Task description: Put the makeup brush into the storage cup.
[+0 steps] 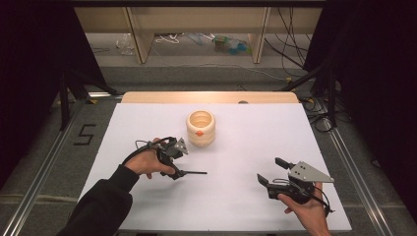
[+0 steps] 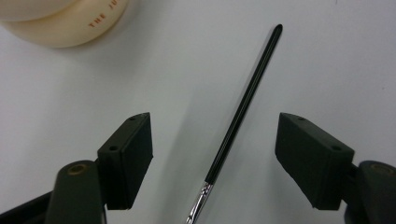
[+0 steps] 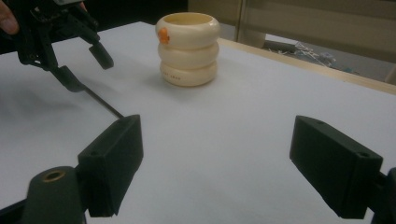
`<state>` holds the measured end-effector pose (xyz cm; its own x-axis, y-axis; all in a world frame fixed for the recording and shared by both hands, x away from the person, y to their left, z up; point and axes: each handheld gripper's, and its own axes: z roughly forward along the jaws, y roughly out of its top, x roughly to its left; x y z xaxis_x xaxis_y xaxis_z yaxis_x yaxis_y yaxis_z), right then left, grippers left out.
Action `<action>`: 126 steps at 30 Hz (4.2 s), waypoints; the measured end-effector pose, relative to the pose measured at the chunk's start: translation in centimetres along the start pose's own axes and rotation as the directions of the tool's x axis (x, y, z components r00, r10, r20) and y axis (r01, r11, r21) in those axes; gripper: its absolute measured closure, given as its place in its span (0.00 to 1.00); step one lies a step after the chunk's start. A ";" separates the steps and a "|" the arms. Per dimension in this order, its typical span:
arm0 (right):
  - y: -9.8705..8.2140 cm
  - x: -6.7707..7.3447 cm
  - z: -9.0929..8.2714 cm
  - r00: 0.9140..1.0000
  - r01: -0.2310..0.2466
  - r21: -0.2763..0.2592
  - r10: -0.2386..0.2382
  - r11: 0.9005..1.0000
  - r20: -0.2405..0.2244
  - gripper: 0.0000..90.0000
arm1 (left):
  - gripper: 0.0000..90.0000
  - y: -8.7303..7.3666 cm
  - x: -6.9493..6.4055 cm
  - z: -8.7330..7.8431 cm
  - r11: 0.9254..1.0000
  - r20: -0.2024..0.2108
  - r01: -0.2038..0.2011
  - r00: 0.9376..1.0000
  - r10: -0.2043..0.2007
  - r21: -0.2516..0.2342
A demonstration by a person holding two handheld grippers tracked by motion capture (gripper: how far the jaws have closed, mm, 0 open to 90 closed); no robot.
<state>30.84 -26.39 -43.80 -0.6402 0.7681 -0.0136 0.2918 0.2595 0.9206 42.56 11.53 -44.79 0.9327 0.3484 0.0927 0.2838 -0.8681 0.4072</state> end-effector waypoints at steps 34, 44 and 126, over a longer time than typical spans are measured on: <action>-0.2 0.2 0.6 1.000 0.015 -0.006 -0.015 1.000 -0.019 0.21 | 0.79 0.0 0.8 1.6 0.993 0.098 -0.026 0.995 0.015 0.116; -0.2 0.1 0.4 0.999 0.031 -0.010 -0.031 0.999 -0.013 0.22 | 0.85 0.8 0.1 1.6 0.983 0.080 -0.048 0.996 0.034 0.180; 3.0 11.8 9.1 0.662 0.748 0.064 -0.735 0.661 -0.147 0.41 | 0.95 5.1 -4.6 -2.5 0.986 0.216 -0.144 0.968 0.125 0.077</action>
<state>30.61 -11.28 -44.75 -0.7428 0.2315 -0.6283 -0.2407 0.7833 0.5732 39.16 6.42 -40.85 0.9867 0.1526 -0.0555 0.1624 -0.9341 0.3180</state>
